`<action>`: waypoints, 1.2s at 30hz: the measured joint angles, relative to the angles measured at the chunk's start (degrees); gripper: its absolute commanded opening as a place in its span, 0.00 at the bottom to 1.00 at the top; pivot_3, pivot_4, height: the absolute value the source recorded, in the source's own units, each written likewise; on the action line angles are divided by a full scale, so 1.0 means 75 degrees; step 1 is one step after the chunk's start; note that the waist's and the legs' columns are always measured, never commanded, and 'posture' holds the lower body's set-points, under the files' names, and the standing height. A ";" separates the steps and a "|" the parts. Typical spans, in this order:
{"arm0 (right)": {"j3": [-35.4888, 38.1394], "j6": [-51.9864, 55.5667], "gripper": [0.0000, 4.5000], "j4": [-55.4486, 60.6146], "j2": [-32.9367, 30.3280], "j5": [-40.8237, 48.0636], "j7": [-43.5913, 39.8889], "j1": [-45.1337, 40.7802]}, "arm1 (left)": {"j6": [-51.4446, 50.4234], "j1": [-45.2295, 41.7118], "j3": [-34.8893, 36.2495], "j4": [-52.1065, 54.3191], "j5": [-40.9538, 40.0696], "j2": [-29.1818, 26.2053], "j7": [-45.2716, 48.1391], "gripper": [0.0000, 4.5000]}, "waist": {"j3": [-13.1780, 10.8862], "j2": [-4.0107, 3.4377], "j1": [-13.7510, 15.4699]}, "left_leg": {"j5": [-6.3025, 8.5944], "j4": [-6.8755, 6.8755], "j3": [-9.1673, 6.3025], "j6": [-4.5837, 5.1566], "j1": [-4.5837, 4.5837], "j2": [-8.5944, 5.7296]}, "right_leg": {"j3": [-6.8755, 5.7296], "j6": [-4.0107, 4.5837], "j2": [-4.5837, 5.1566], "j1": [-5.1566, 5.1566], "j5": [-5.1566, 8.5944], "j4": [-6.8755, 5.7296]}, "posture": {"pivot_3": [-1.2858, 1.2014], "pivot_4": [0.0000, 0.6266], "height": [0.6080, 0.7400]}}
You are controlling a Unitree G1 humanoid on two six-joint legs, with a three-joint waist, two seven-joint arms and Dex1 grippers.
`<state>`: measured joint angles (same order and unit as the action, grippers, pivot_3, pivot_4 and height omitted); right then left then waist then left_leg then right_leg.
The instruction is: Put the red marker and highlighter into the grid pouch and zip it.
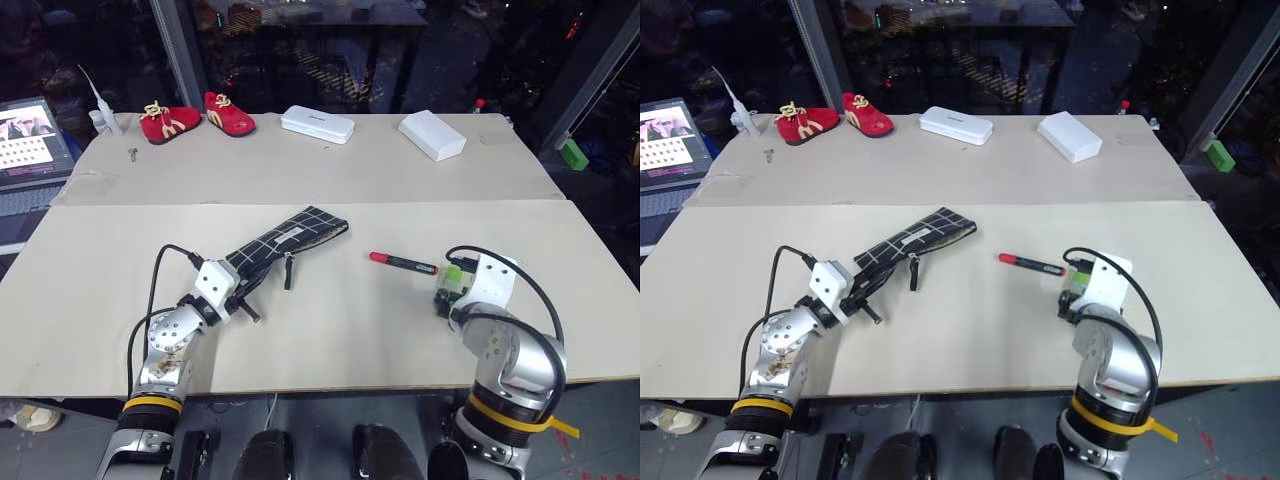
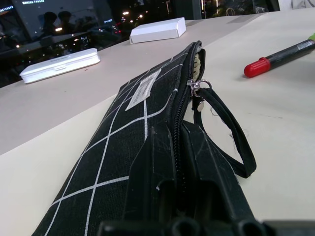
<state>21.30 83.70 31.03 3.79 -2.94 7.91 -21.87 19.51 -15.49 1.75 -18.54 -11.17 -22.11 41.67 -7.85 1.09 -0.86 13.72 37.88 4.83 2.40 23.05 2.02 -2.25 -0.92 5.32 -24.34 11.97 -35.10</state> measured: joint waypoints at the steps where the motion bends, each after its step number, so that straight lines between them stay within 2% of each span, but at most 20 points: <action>1: 0.0013 -0.0035 0.36 0.0007 0.0002 -0.0037 0.0020 0.0001 | 0.0000 0.0000 0.0005 0.0000 0.0000 -0.0004 -0.0005 0.00 | 0.0000 0.0000 -0.0006 | 0.0000 0.0000 0.0000 0.0000 -0.0001 0.0000 | 0.0001 0.0000 0.0000 0.0000 0.0000 0.0000 | 0.52 0.24 1.00; 3: 0.0037 -0.0068 0.23 0.0015 0.0005 -0.0044 0.0040 0.0003 | -0.0002 0.0000 0.0009 0.0000 -0.0001 -0.0010 -0.0010 0.00 | 0.0000 0.0000 -0.0013 | 0.0000 0.0000 0.0000 0.0000 -0.0002 0.0000 | 0.0001 0.0000 -0.0001 0.0000 0.0000 -0.0001 | 0.52 0.24 1.00; 12: 0.0067 -0.0383 0.23 -0.0128 -0.0098 -0.0085 0.0092 0.0005 | -0.0080 -0.0001 0.0025 0.0000 -0.0018 -0.0081 0.0002 0.00 | 0.0000 -0.0001 -0.0015 | 0.0000 0.0000 0.0000 0.0000 0.0001 -0.0001 | 0.0002 0.0000 0.0001 -0.0002 0.0000 0.0001 | 0.52 0.24 1.00; 14: 0.0084 -0.0823 0.23 -0.0338 -0.0323 -0.0044 0.0016 -0.0034 | -0.0114 -0.0002 0.0032 0.0001 -0.0022 -0.0108 0.0027 0.00 | -0.0001 -0.0001 -0.0015 | 0.0000 0.0000 0.0000 0.0000 0.0002 -0.0001 | 0.0002 0.0000 0.0001 -0.0003 0.0000 0.0002 | 0.52 0.24 1.00; 17: -0.0054 -0.1803 0.23 -0.0793 -0.1099 0.0005 -0.0359 -0.0346 | -0.0133 -0.0015 0.0042 0.0001 -0.0041 -0.0121 0.0077 0.00 | -0.0004 -0.0006 -0.0027 | 0.0000 0.0000 0.0004 0.0000 0.0002 -0.0007 | 0.0009 -0.0001 0.0003 -0.0006 0.0000 0.0001 | 0.52 0.24 1.00; 20: -0.0815 -0.3339 0.23 -0.1074 -0.2405 0.0073 -0.1286 -0.0622 | -0.0140 -0.0027 0.0044 0.0005 -0.0061 -0.0135 0.0172 0.00 | -0.0005 -0.0007 -0.0043 | 0.0000 -0.0004 0.0003 0.0001 0.0000 -0.0008 | 0.0007 -0.0002 -0.0005 -0.0006 0.0002 0.0006 | 0.52 0.24 1.00; 22: -0.1298 -0.4093 0.23 -0.1115 -0.2983 0.0176 -0.1989 -0.0685 | -0.0144 -0.0031 0.0041 0.0021 -0.0064 -0.0136 0.0231 0.00 | -0.0004 -0.0006 -0.0052 | 0.0001 -0.0009 0.0003 0.0001 0.0000 -0.0003 | 0.0005 -0.0002 -0.0012 -0.0006 0.0003 0.0008 | 0.52 0.24 1.00; 24: -0.2316 -0.5228 0.23 -0.1196 -0.4028 0.0258 -0.3285 -0.0640 | -0.0150 -0.0034 0.0040 0.0065 -0.0076 -0.0135 0.0282 0.00 | -0.0005 -0.0005 -0.0065 | 0.0001 -0.0011 0.0003 0.0001 -0.0001 -0.0003 | 0.0006 -0.0002 -0.0012 -0.0005 0.0003 0.0010 | 0.52 0.24 1.00; 28: -0.4043 -0.7395 0.23 -0.1342 -0.5652 -0.0077 -0.5145 -0.0425 | -0.0207 -0.0031 0.0038 0.0210 -0.0113 -0.0154 0.0379 0.00 | -0.0007 -0.0002 -0.0024 | 0.0001 -0.0005 0.0004 0.0001 0.0001 -0.0006 | 0.0005 -0.0005 -0.0002 -0.0001 0.0004 0.0015 | 0.52 0.24 1.00; 32: -0.4983 -0.8990 0.23 -0.1749 -0.6110 -0.0553 -0.6029 -0.0331 | -0.0355 0.0038 0.0044 0.0458 -0.0243 -0.0213 0.0464 0.00 | -0.0008 0.0001 0.0013 | 0.0001 0.0002 0.0005 0.0001 0.0000 -0.0006 | 0.0005 -0.0006 0.0002 0.0004 0.0004 0.0014 | 0.52 0.24 1.00; 36: -0.5624 -1.0049 0.23 -0.2618 -0.5871 -0.1123 -0.6241 -0.0784 | -0.0477 0.0161 0.0032 0.0782 -0.0307 -0.0268 0.0537 0.00 | -0.0009 0.0001 -0.0007 | 0.0000 0.0003 0.0011 0.0001 -0.0005 -0.0007 | 0.0007 -0.0003 -0.0003 0.0002 0.0002 0.0011 | 0.52 0.24 1.00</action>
<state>-20.88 8.33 11.39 -40.24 -11.37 -38.90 -27.75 15.94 -14.28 1.99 -12.67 -13.48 -24.12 45.70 -7.92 1.10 -0.92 13.72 37.90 4.91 2.40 23.02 1.97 -2.19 -0.94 5.30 -24.32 11.99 -35.02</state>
